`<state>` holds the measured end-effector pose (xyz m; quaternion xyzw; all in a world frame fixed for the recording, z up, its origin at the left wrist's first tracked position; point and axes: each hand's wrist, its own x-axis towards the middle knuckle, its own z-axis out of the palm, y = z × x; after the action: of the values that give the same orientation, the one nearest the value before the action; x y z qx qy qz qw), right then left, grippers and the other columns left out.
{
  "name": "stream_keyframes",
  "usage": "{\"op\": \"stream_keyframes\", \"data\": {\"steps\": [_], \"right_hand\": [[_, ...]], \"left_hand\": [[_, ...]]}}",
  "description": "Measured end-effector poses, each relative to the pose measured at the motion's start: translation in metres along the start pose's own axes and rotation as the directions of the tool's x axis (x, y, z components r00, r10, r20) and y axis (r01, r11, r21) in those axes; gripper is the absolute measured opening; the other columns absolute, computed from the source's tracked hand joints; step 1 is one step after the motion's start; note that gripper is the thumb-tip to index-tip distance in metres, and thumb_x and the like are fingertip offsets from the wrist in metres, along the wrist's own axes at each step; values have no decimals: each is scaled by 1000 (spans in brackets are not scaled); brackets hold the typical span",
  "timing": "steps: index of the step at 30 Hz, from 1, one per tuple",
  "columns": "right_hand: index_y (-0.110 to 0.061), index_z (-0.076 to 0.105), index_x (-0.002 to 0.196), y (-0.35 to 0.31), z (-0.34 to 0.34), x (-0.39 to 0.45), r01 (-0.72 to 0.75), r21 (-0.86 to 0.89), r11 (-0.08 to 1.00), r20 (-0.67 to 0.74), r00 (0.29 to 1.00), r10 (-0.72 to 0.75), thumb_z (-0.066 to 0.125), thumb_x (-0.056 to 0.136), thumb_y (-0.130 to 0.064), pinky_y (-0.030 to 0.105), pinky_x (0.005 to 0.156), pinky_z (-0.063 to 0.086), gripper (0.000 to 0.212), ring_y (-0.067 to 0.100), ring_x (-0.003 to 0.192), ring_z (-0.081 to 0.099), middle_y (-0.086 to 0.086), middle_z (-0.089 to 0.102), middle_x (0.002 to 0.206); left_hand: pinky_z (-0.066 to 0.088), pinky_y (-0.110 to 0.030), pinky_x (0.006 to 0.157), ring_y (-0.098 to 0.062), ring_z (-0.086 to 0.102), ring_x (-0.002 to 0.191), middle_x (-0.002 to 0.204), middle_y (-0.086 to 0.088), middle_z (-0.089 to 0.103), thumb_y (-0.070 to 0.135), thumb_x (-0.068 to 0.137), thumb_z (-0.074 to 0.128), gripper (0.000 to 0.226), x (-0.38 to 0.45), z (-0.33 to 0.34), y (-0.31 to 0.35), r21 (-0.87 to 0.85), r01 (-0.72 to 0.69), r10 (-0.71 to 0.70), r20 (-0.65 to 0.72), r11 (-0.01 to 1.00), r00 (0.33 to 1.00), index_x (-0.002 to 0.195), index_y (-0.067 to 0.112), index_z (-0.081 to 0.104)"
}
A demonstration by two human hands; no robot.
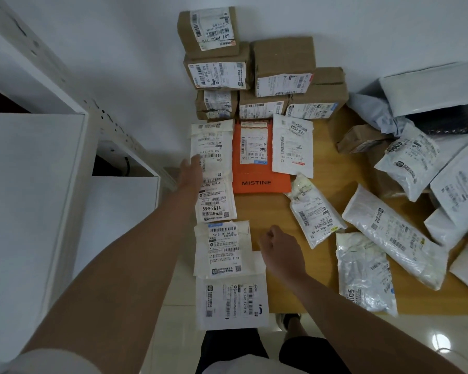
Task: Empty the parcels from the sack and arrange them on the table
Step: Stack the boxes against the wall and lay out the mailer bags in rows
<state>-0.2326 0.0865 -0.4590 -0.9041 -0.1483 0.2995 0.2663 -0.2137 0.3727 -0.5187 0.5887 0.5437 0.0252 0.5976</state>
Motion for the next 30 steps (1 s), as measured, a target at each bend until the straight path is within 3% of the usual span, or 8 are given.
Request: {"op": "stream_keyframes", "data": {"steps": [5, 7, 10, 15, 19, 23, 26, 30], "right_hand": [[-10, 62, 97, 11, -17, 19, 59, -183, 981, -258, 960, -106, 60, 86, -24, 36, 73, 46, 18, 27, 94, 54, 8, 61, 97], [-7, 56, 122, 20, -34, 34, -10, -307, 952, -355, 929, -105, 68, 80, -29, 49, 91, 44, 49, 39, 117, 47, 19, 52, 126], [-14, 21, 150, 32, -60, 59, -124, -405, 906, -243, 970, 24, 69, 80, -47, 53, 113, 26, 91, 40, 144, 19, 20, 18, 157], [-16, 5, 152, 45, -64, 73, -242, -348, 906, -161, 967, 197, 71, 78, -50, 49, 104, 38, 105, 37, 132, 39, 19, 40, 143], [-10, 9, 152, 49, -51, 54, -282, -92, 955, -271, 930, 248, 72, 78, -46, 50, 98, 45, 103, 37, 126, 45, 19, 43, 138], [-4, 32, 143, 41, -45, 42, 53, -63, 997, -456, 887, -76, 79, 75, -38, 46, 87, 49, 90, 32, 113, 55, 16, 54, 124], [-10, 38, 136, 27, -46, 55, 330, -352, 876, -289, 852, -437, 79, 72, -36, 50, 95, 42, 81, 30, 114, 56, 11, 59, 122], [-17, 48, 131, 3, -51, 86, 477, -593, 649, 1, 807, -591, 82, 68, -32, 54, 97, 40, 73, 34, 116, 53, 10, 58, 121]], "left_hand": [[51, -34, 68, -31, 67, 98, 121, -14, 65, 59, 78, 42, 78, -11, 6, 8, -11, 22, -22, -11, 1000, 1000, 136, 7, 49], [50, -31, 64, -27, 68, 94, 119, -13, 66, 55, 83, 44, 69, -27, 8, 19, -12, 9, -9, -4, 1000, 1000, 134, 8, 50], [50, -34, 73, -27, 65, 101, 122, -10, 62, 49, 93, 45, 61, -38, 9, 24, -11, 19, -19, -19, 1000, 1000, 140, 10, 41], [53, -35, 65, -25, 69, 94, 115, -11, 68, 53, 85, 46, 63, -37, 5, 4, -61, 53, -55, -25, 997, 998, 132, 11, 51], [56, -39, 66, -24, 70, 93, 114, -6, 68, 59, 79, 47, 65, -48, 2, -8, -95, 114, -116, -13, 989, 993, 128, 17, 54], [57, -40, 66, -24, 71, 89, 109, -6, 70, 53, 87, 44, 52, -55, 2, -8, -154, 131, -130, 17, 979, 991, 124, 19, 57], [56, -41, 72, -20, 69, 79, 90, -1, 72, 44, 96, 40, 33, -60, 5, -4, -184, 137, -125, 77, 973, 989, 103, 22, 65], [58, -40, 74, -21, 68, 79, 89, -2, 71, 42, 99, 40, 33, -56, 8, -8, -195, 140, -123, 93, 971, 988, 101, 22, 66]]}}
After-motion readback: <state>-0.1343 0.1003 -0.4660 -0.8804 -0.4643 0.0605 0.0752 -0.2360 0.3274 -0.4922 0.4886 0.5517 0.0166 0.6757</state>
